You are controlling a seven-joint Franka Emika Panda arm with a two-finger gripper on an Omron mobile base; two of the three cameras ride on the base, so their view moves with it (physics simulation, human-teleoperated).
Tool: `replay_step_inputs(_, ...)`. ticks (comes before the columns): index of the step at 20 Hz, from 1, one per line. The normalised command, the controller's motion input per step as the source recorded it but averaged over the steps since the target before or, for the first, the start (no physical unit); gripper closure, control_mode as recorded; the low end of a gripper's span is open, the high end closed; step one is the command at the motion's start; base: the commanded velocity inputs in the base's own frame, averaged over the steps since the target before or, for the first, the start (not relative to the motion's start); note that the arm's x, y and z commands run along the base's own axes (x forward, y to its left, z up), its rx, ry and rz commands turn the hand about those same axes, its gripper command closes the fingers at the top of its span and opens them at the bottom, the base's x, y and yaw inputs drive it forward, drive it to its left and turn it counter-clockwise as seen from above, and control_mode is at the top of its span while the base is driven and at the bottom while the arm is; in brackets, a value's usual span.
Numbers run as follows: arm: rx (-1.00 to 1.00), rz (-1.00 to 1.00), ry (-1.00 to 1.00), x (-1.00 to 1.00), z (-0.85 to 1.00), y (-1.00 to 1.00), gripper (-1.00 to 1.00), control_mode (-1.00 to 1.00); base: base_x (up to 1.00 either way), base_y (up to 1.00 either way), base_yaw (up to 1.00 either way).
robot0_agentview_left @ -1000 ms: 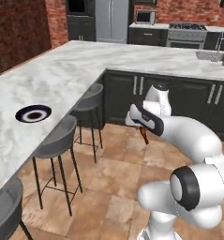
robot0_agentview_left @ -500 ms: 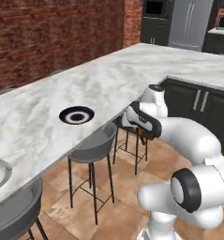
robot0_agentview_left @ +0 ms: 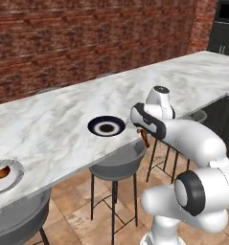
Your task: Take the chicken drumsticks from the pan and place one on each plate on the dining counter.
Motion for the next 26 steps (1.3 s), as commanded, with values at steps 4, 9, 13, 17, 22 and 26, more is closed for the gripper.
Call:
replay_step_inputs(4, 0.0, 0.0, 0.0, 0.0, 0.0, 0.0, 1.0, 1.0, 0.71, -0.13, 0.48)
replay_step_inputs(9, 0.0, 0.0, 0.0, 0.0, 0.0, 0.0, 1.0, 1.0, 0.63, -0.03, 0.25)
replay_step_inputs(13, 0.0, 0.0, 0.0, 0.0, 0.0, 0.0, 1.0, 1.0, 0.15, 0.0, 0.02)
replay_step_inputs(17, 0.0, 0.0, 0.0, 0.0, 0.0, 0.0, 1.0, 1.0, 0.0, 0.0, 0.0)
replay_step_inputs(22, 0.0, 0.0, 0.0, 0.0, 0.0, 0.0, 1.0, 1.0, 0.0, 0.0, 0.0)
replay_step_inputs(26, 0.0, 0.0, 0.0, 0.0, 0.0, 0.0, 1.0, 1.0, 0.01, 0.0, 0.0)
